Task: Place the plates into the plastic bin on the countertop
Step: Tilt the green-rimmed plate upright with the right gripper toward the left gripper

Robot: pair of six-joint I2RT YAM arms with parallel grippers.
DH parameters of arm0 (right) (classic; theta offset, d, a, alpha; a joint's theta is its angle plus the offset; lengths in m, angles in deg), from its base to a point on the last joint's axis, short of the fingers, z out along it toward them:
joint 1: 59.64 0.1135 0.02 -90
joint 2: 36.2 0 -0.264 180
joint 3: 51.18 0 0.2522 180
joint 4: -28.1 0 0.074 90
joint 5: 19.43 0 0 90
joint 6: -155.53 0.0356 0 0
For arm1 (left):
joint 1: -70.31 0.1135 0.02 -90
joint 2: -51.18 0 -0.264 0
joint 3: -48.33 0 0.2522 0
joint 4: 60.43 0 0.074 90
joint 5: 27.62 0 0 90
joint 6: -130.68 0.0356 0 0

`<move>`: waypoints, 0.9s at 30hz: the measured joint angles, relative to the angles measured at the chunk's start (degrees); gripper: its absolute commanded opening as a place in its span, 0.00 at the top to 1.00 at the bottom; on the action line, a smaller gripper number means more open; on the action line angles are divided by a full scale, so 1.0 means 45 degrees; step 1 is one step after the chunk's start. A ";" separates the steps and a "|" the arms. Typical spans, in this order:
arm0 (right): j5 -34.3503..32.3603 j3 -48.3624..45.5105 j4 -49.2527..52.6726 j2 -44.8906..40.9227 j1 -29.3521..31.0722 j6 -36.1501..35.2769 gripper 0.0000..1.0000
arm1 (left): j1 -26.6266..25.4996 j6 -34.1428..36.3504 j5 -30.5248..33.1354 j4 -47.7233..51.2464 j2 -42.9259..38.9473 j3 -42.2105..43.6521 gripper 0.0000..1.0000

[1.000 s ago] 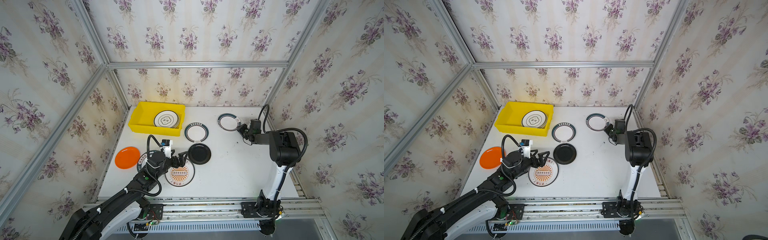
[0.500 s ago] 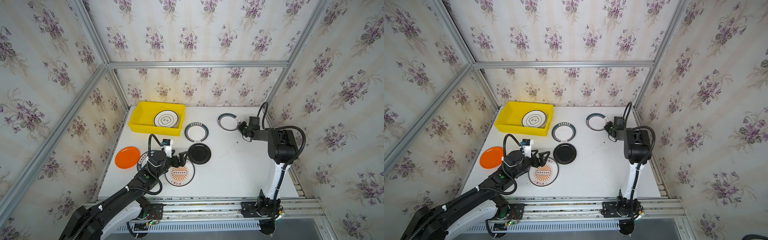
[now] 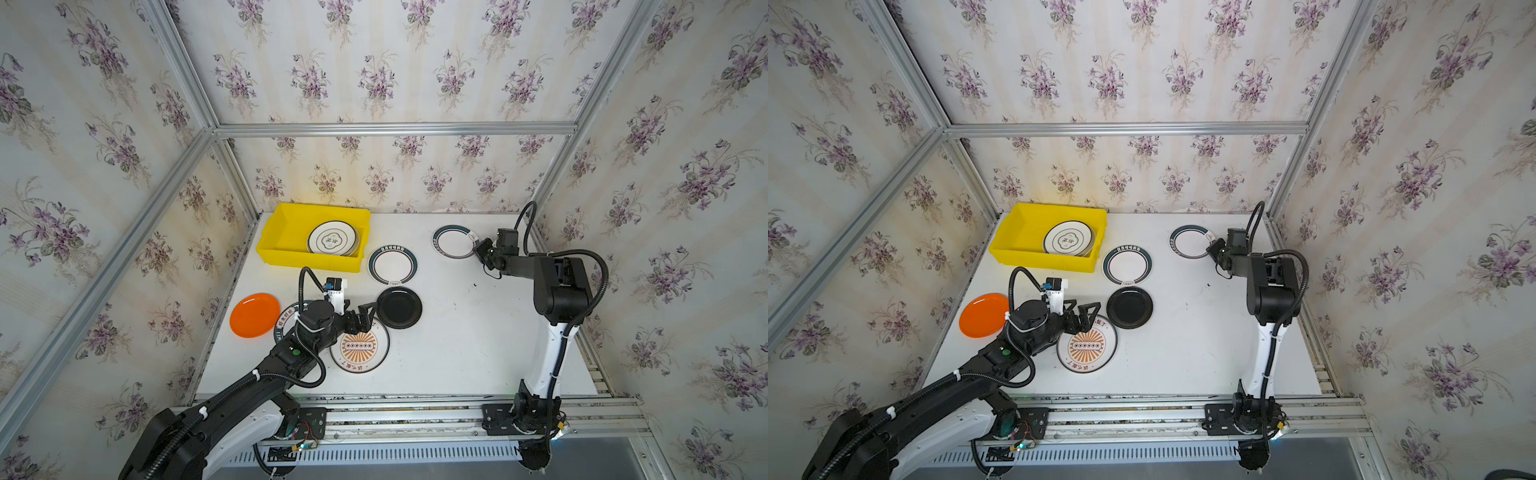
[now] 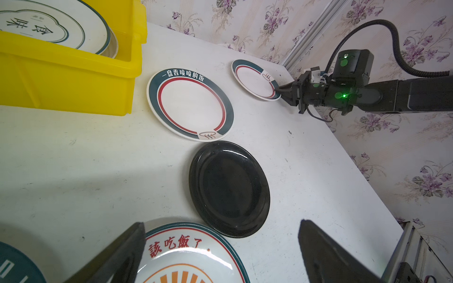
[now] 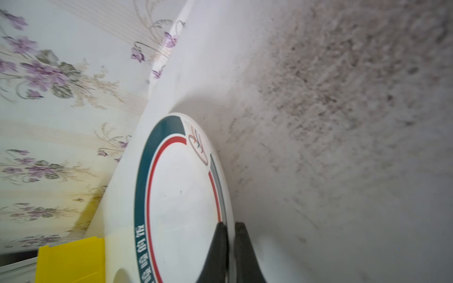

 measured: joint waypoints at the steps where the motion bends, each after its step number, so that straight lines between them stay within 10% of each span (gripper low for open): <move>1: 0.0010 0.0039 0.0010 0.0000 0.0000 0.0019 1.00 | 0.0000 0.0000 0.0005 0.0000 0.0039 0.0000 0.00; 13: 0.0087 -0.0291 -0.0053 -0.0151 0.0010 0.0092 1.00 | 0.0010 -0.0015 -0.0092 0.0015 0.0257 -0.0049 0.00; 27: -0.2487 -0.4605 0.0996 -0.5251 0.1719 -0.0923 1.00 | 0.0010 -0.0432 -0.0996 0.0631 -0.0408 -0.0374 0.00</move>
